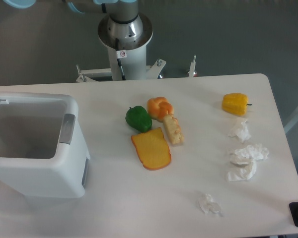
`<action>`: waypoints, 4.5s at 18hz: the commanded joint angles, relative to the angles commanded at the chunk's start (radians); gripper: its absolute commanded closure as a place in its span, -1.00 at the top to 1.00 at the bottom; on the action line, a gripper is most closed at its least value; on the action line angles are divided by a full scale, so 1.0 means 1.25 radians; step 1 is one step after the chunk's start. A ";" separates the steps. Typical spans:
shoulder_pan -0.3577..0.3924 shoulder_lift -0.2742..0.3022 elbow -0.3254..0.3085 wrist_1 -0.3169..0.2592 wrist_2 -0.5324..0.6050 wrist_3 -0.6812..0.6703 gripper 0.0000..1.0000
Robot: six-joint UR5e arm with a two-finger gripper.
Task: Close the trash can
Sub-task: 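Lower the gripper onto the raised lid, pushing it over the opening, then press the lid down flat onto the trash can rim with the gripper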
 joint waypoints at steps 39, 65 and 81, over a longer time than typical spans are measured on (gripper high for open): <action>0.163 0.011 -0.106 -0.001 0.070 0.183 1.00; 0.168 0.020 -0.121 -0.002 0.121 0.187 1.00; 0.168 0.027 -0.133 -0.004 0.141 0.199 1.00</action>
